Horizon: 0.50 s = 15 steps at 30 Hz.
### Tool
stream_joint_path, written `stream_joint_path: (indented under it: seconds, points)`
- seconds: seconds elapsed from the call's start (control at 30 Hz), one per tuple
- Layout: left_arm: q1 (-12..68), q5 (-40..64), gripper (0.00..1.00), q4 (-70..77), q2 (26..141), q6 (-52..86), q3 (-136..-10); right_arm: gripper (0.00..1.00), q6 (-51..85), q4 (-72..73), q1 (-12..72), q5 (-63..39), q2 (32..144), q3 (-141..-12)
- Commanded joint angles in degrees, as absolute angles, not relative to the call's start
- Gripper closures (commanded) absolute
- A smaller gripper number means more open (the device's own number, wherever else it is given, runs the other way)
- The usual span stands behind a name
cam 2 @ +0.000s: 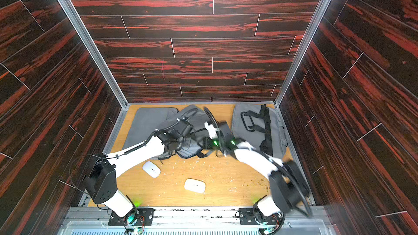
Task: Put the mouse into the laptop bag
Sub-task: Open the zippered laptop bag at the center of the board, then pick up the mouse from the center of the board.
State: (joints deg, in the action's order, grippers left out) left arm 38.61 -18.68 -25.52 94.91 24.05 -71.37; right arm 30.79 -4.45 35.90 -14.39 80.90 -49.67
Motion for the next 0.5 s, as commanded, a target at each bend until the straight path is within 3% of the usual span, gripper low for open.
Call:
stream_joint_path:
  seconds: [0.0,0.1,0.3,0.47]
  points:
    - [35.6,-13.3,1.0,-20.8,95.1,27.7,-70.7,0.48,28.4,-3.5,36.6,-7.8,73.6,-41.0]
    - [34.8,-11.1,1.0,-20.4,96.0,28.5,-70.7,0.41,26.3,-3.5,40.3,-4.3,69.8,-35.0]
    - [33.4,-10.2,1.0,-21.0,94.4,28.8,-68.6,0.26,19.3,-5.7,55.2,6.3,69.9,-32.1]
    - [31.1,-8.6,1.0,-20.4,91.3,29.8,-65.0,0.2,17.1,0.0,61.6,3.3,71.3,-29.4]
